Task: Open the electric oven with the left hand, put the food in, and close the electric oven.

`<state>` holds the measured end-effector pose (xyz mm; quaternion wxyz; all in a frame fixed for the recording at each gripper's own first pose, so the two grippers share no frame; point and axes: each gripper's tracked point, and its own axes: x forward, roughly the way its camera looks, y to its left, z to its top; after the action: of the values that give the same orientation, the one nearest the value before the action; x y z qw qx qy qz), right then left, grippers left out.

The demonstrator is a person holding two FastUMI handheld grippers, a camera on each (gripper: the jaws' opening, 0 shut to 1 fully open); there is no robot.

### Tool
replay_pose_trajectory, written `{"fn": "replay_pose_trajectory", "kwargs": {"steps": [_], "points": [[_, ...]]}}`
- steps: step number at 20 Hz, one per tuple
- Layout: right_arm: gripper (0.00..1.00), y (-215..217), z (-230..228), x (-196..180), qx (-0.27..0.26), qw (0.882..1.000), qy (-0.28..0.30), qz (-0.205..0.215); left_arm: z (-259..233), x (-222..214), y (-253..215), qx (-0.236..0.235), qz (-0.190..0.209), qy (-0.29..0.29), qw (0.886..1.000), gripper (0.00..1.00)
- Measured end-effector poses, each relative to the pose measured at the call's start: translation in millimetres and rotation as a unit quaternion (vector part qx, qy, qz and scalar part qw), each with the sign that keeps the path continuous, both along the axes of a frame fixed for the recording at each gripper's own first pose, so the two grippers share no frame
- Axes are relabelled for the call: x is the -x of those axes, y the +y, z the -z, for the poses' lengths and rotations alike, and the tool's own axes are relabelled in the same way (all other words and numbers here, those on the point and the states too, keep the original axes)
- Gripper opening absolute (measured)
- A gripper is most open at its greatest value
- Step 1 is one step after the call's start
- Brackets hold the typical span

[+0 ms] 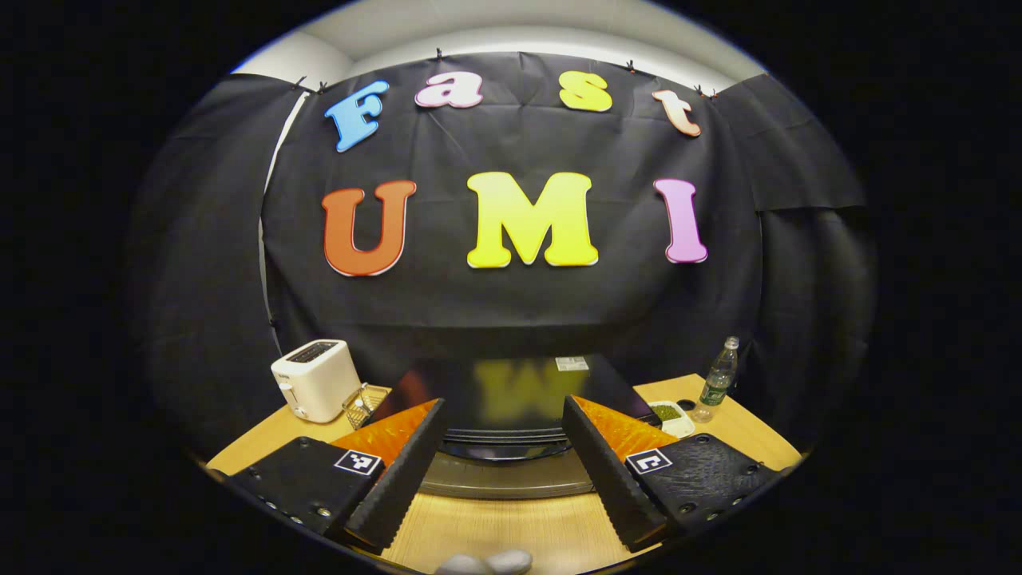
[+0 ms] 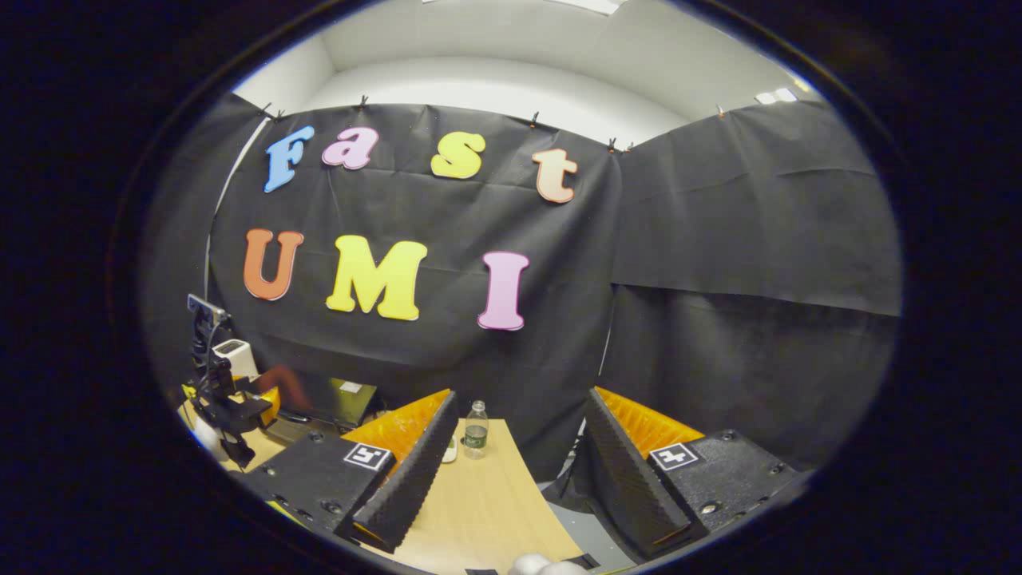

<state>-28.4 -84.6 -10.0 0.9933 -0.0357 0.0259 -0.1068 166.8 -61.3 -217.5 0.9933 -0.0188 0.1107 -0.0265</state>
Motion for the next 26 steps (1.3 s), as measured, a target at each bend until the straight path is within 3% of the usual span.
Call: {"fn": "replay_pose_trajectory", "kwargs": {"steps": [2, 9, 10, 11, 12, 15, 26], "points": [[0.95, -4.1, 4.8, 2.7, 0.006, 1.000, 0.011, 0.010, 26.6, -12.8, -3.7, -0.003, 0.002, 0.020, 1.000, 0.95], [0.95, -4.0, 14.5, 4.8, 0.012, 0.999, 0.035, 0.028, 69.7, -43.0, -3.7, -0.008, 0.001, 0.053, 0.999, 0.99], [1.00, -3.1, 14.5, 5.3, 0.012, 0.999, 0.035, 0.029, 73.3, -39.3, -4.8, -0.007, 0.001, 0.062, 0.998, 0.98], [0.95, -2.7, 13.2, 5.0, 0.012, 0.999, 0.034, 0.028, 71.1, -38.3, -4.6, -0.010, 0.004, 0.058, 0.998, 0.98], [1.00, -1.8, 12.3, 4.9, 0.011, 0.999, 0.032, 0.028, 72.4, -38.4, -4.9, -0.012, 0.005, 0.060, 0.998, 0.99], [0.95, 2.2, 10.7, 2.6, 0.012, 0.999, 0.028, 0.023, 73.0, -30.4, -4.3, -0.014, 0.007, 0.063, 0.998, 0.99], [0.96, 17.3, 25.0, 8.6, 0.003, 0.999, 0.038, -0.011, 89.7, 32.3, -0.8, -0.013, 0.013, 0.076, 0.997, 0.99]]}}
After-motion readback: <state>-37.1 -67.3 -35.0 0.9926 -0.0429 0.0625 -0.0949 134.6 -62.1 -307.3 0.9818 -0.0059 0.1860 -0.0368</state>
